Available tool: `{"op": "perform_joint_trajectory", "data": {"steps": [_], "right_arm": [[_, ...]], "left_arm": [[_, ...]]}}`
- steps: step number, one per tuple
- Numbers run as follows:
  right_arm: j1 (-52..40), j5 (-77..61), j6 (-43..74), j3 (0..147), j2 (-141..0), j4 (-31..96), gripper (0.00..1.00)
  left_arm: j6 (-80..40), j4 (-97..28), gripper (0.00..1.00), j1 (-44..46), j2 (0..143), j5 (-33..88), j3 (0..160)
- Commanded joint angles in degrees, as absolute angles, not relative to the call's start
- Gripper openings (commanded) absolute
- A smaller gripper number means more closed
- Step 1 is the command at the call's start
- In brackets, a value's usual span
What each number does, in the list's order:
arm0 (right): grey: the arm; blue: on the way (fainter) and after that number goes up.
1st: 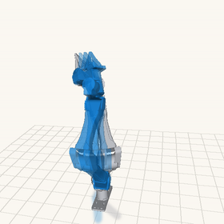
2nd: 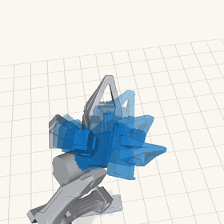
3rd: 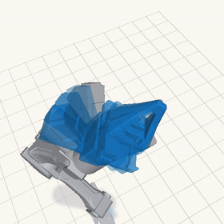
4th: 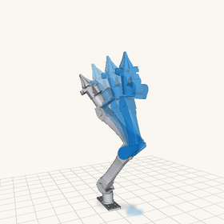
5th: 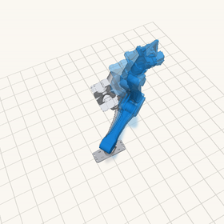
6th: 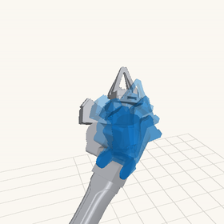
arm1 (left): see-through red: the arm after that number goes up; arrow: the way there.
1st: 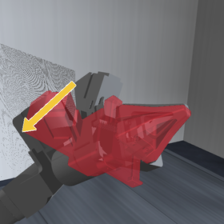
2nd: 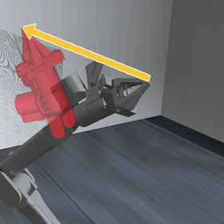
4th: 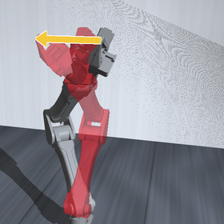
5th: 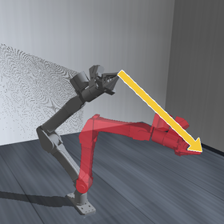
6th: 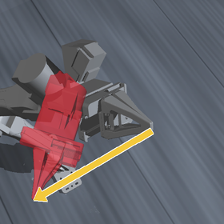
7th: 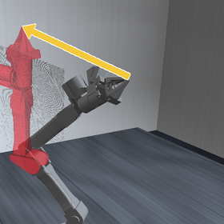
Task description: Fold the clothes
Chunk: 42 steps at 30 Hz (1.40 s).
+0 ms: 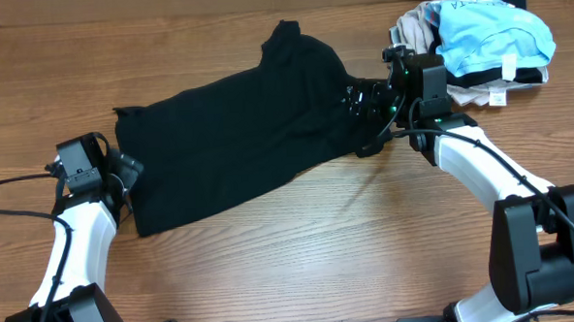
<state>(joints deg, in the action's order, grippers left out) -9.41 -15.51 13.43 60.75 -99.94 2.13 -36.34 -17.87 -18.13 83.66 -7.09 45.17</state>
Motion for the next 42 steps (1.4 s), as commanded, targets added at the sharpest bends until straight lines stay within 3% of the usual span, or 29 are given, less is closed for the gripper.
{"op": "perform_joint_trajectory", "data": {"steps": [1, 13, 23, 30, 38, 42], "right_arm": [[-9.21, -15.64, 13.54, 61.43, -99.29, 3.84, 1.0], [-9.19, -16.12, 13.5, 67.88, -83.15, 29.3, 1.0], [-9.21, -12.47, 16.73, 67.05, -81.28, 42.65, 1.0], [-9.21, -12.62, 18.09, 65.8, -82.59, 42.7, 1.0], [-9.21, -12.73, 18.02, 65.8, -82.59, 42.52, 1.0], [-9.21, -12.69, 18.02, 65.78, -82.96, 42.09, 0.93]], "left_arm": [[-29.06, -18.48, 1.0, -18.46, 83.64, -5.52, 48.12], [-22.0, -51.18, 1.0, -18.44, 83.33, 11.38, 72.93], [-15.33, -67.72, 0.98, -17.1, 83.15, 17.37, 72.14], [-20.29, -62.02, 0.96, -16.34, 80.62, 16.88, 61.08], [-27.27, -43.94, 0.95, -16.36, 80.64, 7.46, 46.17], [-27.2, -39.05, 0.95, -16.36, 80.75, 6.39, 43.68]]}}
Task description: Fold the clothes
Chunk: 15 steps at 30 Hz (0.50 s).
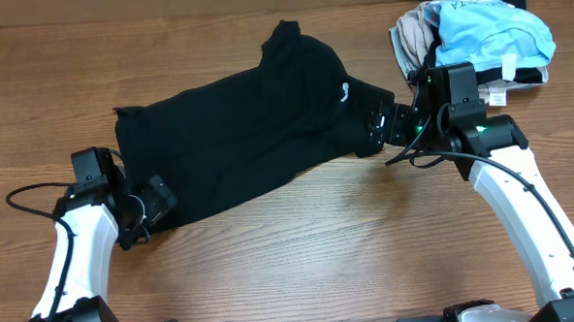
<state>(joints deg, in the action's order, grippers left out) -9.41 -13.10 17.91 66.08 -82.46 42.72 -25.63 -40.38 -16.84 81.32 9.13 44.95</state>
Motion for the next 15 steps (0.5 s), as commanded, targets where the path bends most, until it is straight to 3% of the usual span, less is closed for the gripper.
{"op": "perform_joint_trajectory", "data": {"steps": [1, 15], "right_arm": [[-9.21, -12.71, 18.02, 65.78, -83.2, 41.89, 0.93], [-9.28, -14.26, 18.04, 65.67, -88.31, 40.01, 0.92]], "left_arm": [[-27.22, -38.68, 0.94, -16.36, 80.93, 5.67, 43.42], [-28.34, -40.84, 0.82, -16.36, 82.83, 2.57, 43.31]]}}
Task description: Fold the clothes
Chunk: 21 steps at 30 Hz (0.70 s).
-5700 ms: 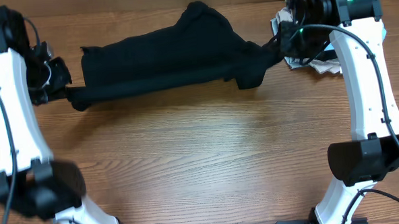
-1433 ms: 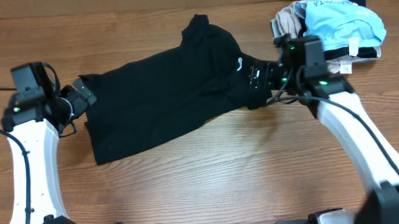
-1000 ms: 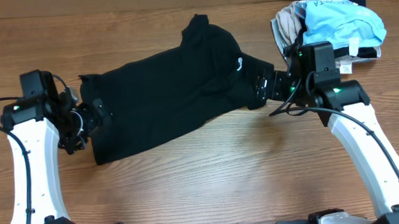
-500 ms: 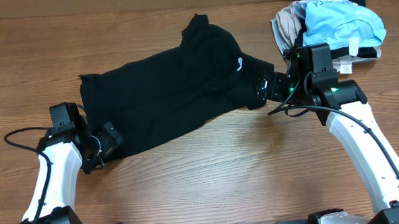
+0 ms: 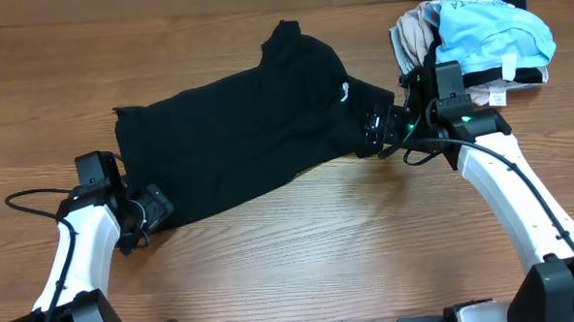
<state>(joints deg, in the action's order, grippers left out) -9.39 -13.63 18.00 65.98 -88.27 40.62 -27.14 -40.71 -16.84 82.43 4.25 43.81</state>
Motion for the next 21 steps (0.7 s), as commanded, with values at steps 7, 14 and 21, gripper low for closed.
{"op": "perform_joint_trajectory", "data": {"steps": [7, 14, 21], "right_arm": [[-9.28, -14.26, 18.02, 65.67, -88.31, 39.13, 0.89], [-9.28, -14.28, 18.04, 65.67, -88.31, 39.29, 0.89], [-9.28, -14.76, 18.02, 65.67, -88.31, 39.24, 0.88]], "left_arm": [[-23.42, -36.58, 0.53, -16.36, 82.85, 0.64, 43.31], [-20.38, -37.23, 0.46, -16.36, 83.4, 0.64, 43.31], [-17.89, -36.73, 0.39, -16.36, 87.29, 0.4, 43.31]]}}
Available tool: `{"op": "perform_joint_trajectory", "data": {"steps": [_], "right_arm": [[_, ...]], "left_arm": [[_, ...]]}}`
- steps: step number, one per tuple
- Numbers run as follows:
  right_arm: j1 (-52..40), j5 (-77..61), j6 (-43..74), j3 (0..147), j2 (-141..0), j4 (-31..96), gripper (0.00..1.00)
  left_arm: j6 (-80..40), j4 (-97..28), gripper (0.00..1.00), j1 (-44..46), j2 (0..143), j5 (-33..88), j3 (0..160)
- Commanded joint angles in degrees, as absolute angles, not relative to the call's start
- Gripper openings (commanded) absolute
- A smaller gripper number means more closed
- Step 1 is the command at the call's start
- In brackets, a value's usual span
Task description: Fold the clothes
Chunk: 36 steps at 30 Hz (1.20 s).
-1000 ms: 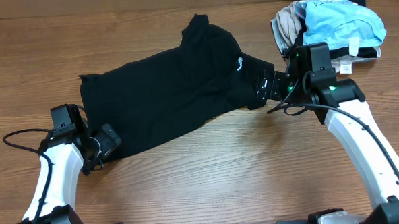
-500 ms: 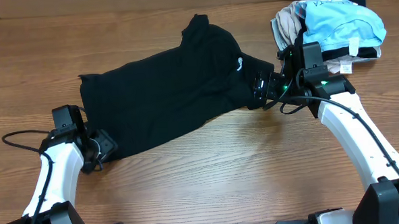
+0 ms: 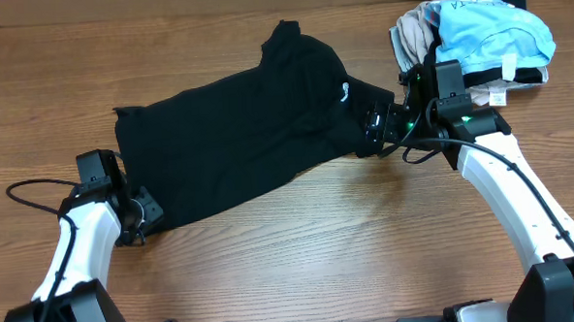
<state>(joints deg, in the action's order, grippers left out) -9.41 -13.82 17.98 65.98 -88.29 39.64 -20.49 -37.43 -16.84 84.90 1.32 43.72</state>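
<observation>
A black shirt (image 3: 237, 134) lies spread flat on the wooden table (image 3: 301, 257), running from lower left to upper right, with a small white mark near its right end. My left gripper (image 3: 146, 207) sits at the shirt's lower left corner, touching the cloth. At the shirt's right edge is my right gripper (image 3: 371, 130), its tips on the cloth. Both sets of fingers are dark against the dark cloth, so how they stand does not show.
A pile of clothes (image 3: 485, 36), light blue on top of beige and black, lies at the back right, just behind the right arm. A black cable (image 3: 31, 189) trails left of the left arm.
My left gripper has drawn slightly left and inward at the shirt's lower left corner. The right gripper and the shirt look unchanged.
At first my left gripper stood left of the shirt and my right gripper lay over the shirt's right end. Then the left was at the lower left corner and the right at the right edge. Both have stayed there since, and the shirt keeps its shape.
</observation>
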Motion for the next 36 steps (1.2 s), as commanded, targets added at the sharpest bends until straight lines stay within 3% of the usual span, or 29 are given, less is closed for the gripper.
{"op": "perform_joint_trajectory", "data": {"steps": [1, 11, 18, 26, 34, 36], "right_arm": [[-9.28, -14.96, 18.02, 65.67, -88.31, 39.2, 0.88], [-9.28, -14.9, 22.79, 65.67, -91.13, 38.5, 0.79], [-9.26, -11.31, 32.71, 65.67, -96.03, 38.48, 0.75], [-9.26, -9.76, 33.04, 65.6, -99.11, 37.52, 0.75], [-9.26, -9.15, 33.04, 65.6, -102.52, 35.22, 0.56], [-9.26, -8.34, 33.04, 65.6, -102.67, 35.2, 0.47]], "left_arm": [[-17.74, -36.01, 0.37, -16.36, 88.33, 0.45, 43.31], [-17.76, -32.23, 0.04, -16.36, 98.41, 0.43, 43.31], [-17.76, -32.34, 0.04, -16.36, 98.56, 0.43, 43.35], [-17.76, -33.21, 0.04, -16.36, 98.56, 0.49, 43.86], [-17.74, -36.47, 0.04, -16.36, 98.56, 1.08, 46.41], [-17.74, -36.84, 0.04, -16.36, 98.56, 1.08, 46.72]]}}
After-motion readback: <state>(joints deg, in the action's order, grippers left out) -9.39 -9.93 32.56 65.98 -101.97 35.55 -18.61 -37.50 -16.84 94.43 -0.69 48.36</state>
